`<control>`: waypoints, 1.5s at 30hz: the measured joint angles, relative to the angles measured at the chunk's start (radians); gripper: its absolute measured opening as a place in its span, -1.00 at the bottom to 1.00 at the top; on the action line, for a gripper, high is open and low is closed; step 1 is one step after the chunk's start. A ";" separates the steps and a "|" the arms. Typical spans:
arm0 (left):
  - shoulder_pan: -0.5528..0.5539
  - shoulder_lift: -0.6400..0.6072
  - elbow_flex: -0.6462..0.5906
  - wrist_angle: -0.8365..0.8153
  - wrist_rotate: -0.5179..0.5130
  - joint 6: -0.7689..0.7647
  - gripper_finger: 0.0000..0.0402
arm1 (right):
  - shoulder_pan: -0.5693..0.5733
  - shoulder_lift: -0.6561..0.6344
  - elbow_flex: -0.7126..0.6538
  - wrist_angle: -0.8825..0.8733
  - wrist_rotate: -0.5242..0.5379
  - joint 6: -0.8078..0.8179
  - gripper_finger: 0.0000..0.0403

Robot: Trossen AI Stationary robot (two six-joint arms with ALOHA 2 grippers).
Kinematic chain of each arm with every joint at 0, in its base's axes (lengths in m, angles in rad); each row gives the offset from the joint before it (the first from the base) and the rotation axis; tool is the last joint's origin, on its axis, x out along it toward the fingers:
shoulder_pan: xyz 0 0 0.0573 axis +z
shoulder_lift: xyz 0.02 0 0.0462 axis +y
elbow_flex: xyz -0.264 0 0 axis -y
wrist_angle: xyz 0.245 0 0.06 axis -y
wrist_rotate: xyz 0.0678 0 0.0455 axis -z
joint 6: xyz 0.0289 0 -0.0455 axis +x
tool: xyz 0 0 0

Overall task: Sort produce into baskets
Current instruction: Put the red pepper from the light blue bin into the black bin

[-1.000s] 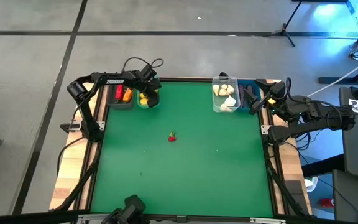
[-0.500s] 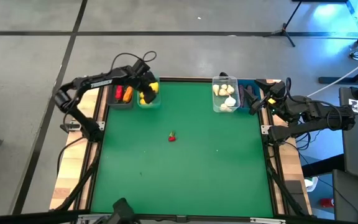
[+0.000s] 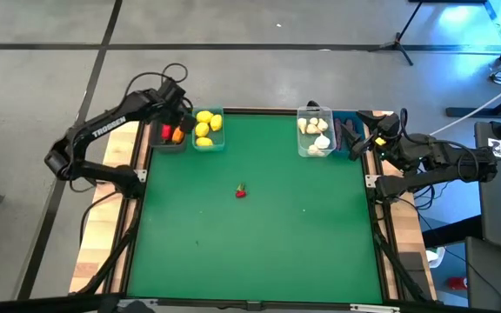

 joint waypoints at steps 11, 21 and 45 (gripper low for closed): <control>0.117 0.003 -0.141 0.096 -0.018 -0.016 -0.85 | 0.000 0.000 0.000 0.000 0.000 0.000 0.64; 0.114 0.003 -0.148 0.119 -0.013 0.095 -0.85 | 0.000 0.000 0.000 0.000 0.000 0.004 0.64; 0.090 0.003 -0.148 0.034 0.015 0.078 -0.84 | 0.000 0.000 0.000 0.000 0.000 0.007 0.64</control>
